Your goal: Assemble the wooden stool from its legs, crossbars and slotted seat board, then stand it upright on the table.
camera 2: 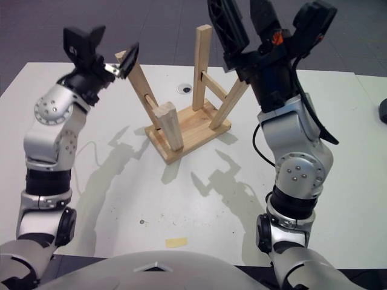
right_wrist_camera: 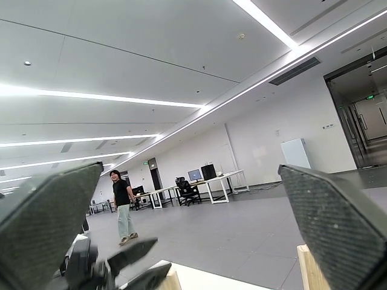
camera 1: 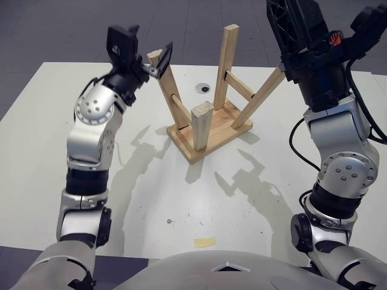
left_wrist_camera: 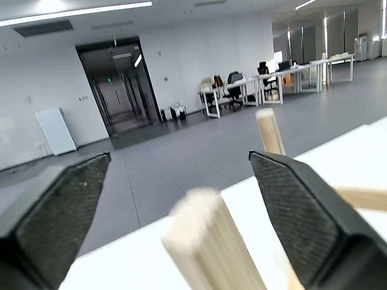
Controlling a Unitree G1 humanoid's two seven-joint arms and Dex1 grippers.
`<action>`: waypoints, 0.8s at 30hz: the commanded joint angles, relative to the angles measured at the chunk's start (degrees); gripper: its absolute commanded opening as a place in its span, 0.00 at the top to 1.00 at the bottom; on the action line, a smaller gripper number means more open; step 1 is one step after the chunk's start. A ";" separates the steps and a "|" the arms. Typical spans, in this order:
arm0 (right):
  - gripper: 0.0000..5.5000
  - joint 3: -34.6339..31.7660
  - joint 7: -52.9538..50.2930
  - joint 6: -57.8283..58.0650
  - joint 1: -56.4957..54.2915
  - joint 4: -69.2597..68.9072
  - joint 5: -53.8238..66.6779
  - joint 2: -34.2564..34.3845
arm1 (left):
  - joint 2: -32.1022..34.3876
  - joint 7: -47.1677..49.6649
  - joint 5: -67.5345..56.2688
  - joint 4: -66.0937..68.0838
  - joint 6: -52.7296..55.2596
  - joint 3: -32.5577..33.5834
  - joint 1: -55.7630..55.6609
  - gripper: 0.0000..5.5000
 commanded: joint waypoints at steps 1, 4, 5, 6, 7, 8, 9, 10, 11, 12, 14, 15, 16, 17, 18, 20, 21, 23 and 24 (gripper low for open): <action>0.02 0.80 -0.30 -0.73 -2.60 0.36 -0.38 1.18 | -0.34 -2.32 2.57 13.11 -6.89 1.65 -18.91 0.08; 0.02 1.51 -0.64 -1.04 -3.89 0.61 -0.31 2.40 | -1.15 -4.79 5.07 27.14 -12.80 0.69 -27.31 0.02; 0.02 1.71 -0.82 -1.07 -3.99 0.71 -0.17 2.87 | -1.84 -6.17 5.08 31.51 -13.41 0.48 -28.46 0.02; 0.02 2.01 -1.12 -1.03 -3.67 0.69 -0.12 3.39 | -2.62 -7.27 5.57 35.40 -14.28 -0.03 -28.60 0.02; 0.02 2.59 -1.24 -0.99 -2.87 0.73 -0.55 3.92 | -3.25 -8.14 6.72 38.99 -14.93 -1.18 -27.89 0.02; 0.02 3.33 -1.60 -0.83 -1.76 0.99 -1.39 4.48 | -3.82 -8.88 7.80 41.56 -15.21 -2.39 -26.23 0.02; 0.02 4.16 -2.34 -0.48 -0.33 1.46 -2.69 4.93 | -4.51 -9.73 8.83 43.36 -15.39 -3.69 -23.81 0.02; 0.02 4.95 -2.72 -0.42 1.02 1.69 -4.11 5.21 | -5.19 -10.80 9.66 44.49 -15.31 -4.89 -21.41 0.02; 0.02 5.44 -3.31 -0.26 2.16 1.68 -4.73 5.68 | -5.64 -11.50 10.52 44.66 -15.68 -5.95 -19.00 0.02; 0.02 5.81 -3.82 -0.09 3.20 1.52 -4.96 6.22 | -5.93 -12.13 11.08 44.11 -15.49 -6.65 -16.89 0.02; 0.02 6.52 -4.19 0.18 4.98 1.05 -5.49 6.82 | -6.50 -13.12 10.66 41.08 -14.01 -6.82 -13.48 0.02; 0.02 6.62 -4.21 0.22 5.55 1.00 -5.72 6.98 | -6.70 -13.40 10.09 39.42 -13.01 -6.61 -12.53 0.02; 0.02 6.56 -4.20 0.18 5.89 1.00 -5.92 7.00 | -6.84 -13.38 9.66 38.04 -12.43 -6.35 -12.14 0.02; 0.02 6.42 -4.23 0.11 5.96 1.15 -6.01 7.10 | -6.76 -13.07 9.53 36.80 -12.07 -6.06 -12.12 0.02; 0.02 6.24 -4.10 -0.05 5.90 1.33 -6.16 7.10 | -6.48 -12.31 9.62 35.41 -12.00 -5.60 -12.50 0.02; 0.02 5.68 -4.61 -0.65 4.86 1.95 -6.62 7.48 | -5.64 -9.71 9.73 31.82 -11.01 -3.76 -13.81 0.02; 0.02 5.23 -4.99 -1.08 4.22 1.96 -6.96 7.65 | -5.48 -8.36 9.00 29.29 -9.94 -2.28 -14.63 0.02; 0.02 3.94 -6.27 -2.11 2.71 1.88 -7.68 8.04 | -4.96 -6.07 7.61 23.99 -8.05 0.57 -16.46 0.02; 0.02 2.63 -7.22 -3.02 1.30 2.02 -8.13 8.07 | -4.54 -4.81 6.52 21.22 -6.85 2.46 -17.89 0.02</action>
